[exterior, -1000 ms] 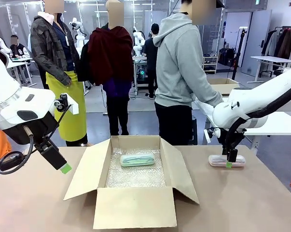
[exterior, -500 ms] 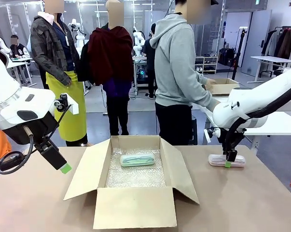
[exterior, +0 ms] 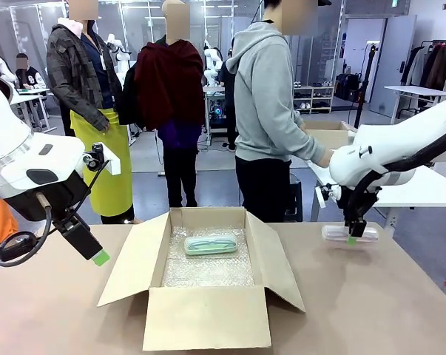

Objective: Pack the glasses set securely to prepare it for shipping.
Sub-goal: Put the Glasses case from the right side of the table into the Package Box.

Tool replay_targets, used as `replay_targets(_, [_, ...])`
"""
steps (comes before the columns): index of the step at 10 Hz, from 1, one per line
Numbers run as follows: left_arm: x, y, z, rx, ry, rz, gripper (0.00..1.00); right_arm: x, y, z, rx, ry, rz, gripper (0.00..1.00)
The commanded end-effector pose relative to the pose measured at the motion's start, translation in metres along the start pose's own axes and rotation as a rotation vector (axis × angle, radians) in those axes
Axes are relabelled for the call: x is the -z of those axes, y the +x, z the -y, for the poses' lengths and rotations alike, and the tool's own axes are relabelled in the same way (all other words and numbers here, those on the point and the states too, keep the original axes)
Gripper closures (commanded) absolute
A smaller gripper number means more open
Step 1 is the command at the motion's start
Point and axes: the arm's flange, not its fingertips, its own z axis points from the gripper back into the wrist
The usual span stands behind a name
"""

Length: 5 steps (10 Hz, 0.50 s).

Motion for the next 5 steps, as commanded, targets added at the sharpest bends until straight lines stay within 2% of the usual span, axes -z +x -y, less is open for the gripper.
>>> replay_targets(1, [0.0,0.0,-0.001,0.014,0.004,0.012,0.0,-0.044,0.011,-0.021,0.019,-0.008,-0.022,0.58])
replay_targets(3, [0.0,0.0,-0.001,0.014,0.004,0.012,0.0,-0.07,0.028,-0.031,0.06,0.019,-0.04,0.58])
replay_targets(5, [0.0,0.0,-0.001,0.014,0.004,0.012,0.0,-0.11,0.067,-0.047,0.067,0.024,-0.051,0.58])
